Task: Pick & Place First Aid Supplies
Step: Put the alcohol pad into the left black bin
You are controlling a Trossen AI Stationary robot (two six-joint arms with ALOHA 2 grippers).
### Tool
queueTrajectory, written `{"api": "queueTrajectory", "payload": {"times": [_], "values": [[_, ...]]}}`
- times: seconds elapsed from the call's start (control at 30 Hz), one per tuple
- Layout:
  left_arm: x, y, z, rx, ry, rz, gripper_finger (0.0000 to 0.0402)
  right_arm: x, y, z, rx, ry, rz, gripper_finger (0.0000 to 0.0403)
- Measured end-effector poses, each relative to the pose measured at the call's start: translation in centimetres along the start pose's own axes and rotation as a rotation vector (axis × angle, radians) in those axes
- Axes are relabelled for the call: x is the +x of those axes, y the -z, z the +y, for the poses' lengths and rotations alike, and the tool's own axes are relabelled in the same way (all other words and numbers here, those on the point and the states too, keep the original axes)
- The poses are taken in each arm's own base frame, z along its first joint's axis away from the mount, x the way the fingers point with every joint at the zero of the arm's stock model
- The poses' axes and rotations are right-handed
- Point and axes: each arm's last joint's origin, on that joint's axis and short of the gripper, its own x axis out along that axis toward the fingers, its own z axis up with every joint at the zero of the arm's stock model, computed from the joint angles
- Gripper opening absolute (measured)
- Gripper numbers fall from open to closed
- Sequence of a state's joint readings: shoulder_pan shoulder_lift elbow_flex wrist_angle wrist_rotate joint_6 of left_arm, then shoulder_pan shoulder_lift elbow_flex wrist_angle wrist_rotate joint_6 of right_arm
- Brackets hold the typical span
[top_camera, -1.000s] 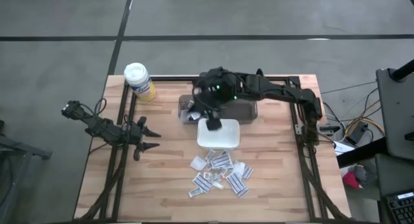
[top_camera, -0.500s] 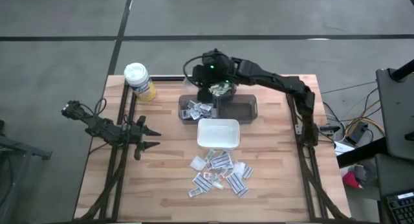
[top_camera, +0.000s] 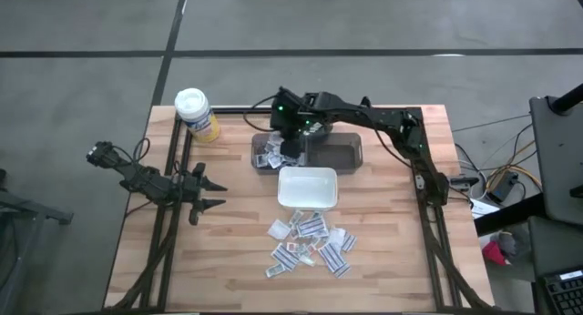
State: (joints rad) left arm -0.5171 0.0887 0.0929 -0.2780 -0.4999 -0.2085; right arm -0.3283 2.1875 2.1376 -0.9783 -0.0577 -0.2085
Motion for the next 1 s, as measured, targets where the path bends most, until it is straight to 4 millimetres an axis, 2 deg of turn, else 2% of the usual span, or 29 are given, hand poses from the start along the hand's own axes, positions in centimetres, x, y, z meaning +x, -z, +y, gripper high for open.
{"api": "queueTrajectory", "payload": {"times": [0.3,0.7,1.0], "values": [[0.0,0.0,0.0,0.003,-0.019,-0.001,0.0177,2.6,1.3,0.0,0.015,-0.101,0.117,0.0008],[0.0,0.0,0.1,0.005,-0.055,-0.005,0.0177,6.0,2.5,-0.1,-0.024,-0.130,0.210,0.0008],[0.0,0.0,0.2,0.012,-0.060,-0.005,0.0177,6.1,2.6,-0.1,-0.024,-0.124,0.219,0.0008]]}}
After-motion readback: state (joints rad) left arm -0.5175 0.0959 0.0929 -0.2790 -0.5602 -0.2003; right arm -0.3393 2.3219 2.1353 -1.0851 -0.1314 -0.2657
